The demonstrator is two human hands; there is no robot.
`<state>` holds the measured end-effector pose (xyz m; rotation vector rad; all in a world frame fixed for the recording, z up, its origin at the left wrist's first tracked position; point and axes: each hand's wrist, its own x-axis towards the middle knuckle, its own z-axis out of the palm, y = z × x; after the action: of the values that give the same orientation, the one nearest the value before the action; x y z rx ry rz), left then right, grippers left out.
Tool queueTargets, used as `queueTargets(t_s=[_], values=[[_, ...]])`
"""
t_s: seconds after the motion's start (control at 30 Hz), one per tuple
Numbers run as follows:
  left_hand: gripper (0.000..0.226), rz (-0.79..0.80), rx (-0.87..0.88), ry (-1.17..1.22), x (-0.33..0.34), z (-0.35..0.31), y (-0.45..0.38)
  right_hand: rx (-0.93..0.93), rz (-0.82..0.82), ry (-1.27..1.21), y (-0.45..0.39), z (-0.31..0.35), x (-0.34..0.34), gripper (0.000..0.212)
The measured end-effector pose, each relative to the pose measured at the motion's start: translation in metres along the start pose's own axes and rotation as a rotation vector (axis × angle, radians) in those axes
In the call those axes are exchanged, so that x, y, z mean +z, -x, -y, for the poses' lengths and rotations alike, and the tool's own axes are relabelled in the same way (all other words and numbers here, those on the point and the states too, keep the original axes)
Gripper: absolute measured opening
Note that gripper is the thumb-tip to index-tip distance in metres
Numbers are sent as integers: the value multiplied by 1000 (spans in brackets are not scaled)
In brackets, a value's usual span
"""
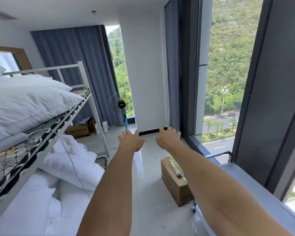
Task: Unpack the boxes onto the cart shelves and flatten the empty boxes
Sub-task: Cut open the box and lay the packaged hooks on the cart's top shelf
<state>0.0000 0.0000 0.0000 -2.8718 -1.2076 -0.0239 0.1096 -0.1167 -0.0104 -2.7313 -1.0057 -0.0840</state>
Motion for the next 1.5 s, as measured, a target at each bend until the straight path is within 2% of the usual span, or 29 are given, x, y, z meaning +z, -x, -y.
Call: queueTargets(t_s=[0.33, 0.73, 1.0, 1.2, 1.5], values=[[57, 40, -2, -29, 14, -23, -100, -22, 34, 9, -110, -27, 15, 32], [56, 84, -48, -34, 23, -30, -213, -69, 67, -10, -229, -28, 37, 32], [64, 155, -51, -91, 46, -5, -315, -62, 77, 33, -321, -9, 79, 32], [65, 99, -28, -48, 39, 10, -416, -4, 62, 33, -411, 30, 94, 33], [59, 106, 14, -34, 43, 50, -524, 21, 85, 50, -517, 81, 132, 34]])
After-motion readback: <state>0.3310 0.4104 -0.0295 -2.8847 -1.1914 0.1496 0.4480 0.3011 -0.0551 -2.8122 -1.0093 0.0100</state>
